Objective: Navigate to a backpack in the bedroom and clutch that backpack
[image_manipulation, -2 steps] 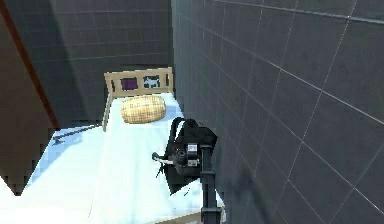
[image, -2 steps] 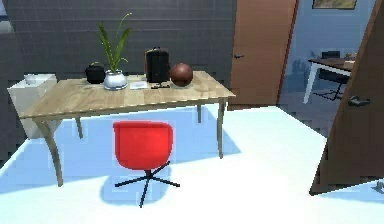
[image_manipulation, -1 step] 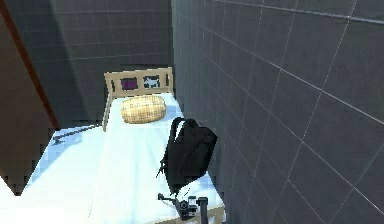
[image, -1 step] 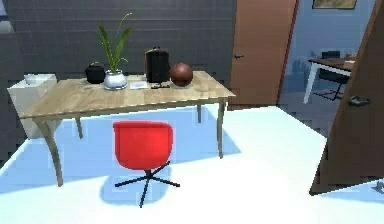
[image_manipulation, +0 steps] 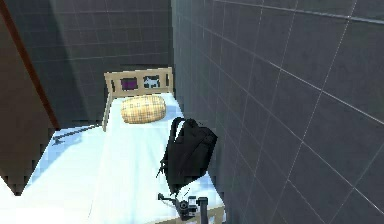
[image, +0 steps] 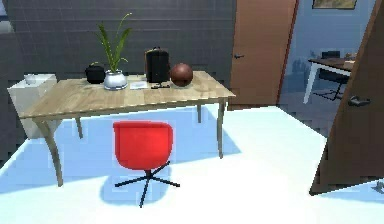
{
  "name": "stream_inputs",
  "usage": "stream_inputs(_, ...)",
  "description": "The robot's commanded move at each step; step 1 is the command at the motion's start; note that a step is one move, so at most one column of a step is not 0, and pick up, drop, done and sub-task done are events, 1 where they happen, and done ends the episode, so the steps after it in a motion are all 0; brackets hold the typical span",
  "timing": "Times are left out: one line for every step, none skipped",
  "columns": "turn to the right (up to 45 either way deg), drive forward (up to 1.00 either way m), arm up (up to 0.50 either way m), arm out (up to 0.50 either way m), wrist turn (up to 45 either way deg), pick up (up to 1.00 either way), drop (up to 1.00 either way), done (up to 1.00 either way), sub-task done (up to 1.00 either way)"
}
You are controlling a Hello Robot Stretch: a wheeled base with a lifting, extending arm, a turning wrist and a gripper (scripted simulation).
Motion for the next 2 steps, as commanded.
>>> stream_inputs(0.0,0.0,0.1,0.0,0.0,0.0,0.0,0.0,0.0)
stream_inputs(0.0,0.0,0.0,0.0,0.0,0.0,0.0,1.0,0.0)
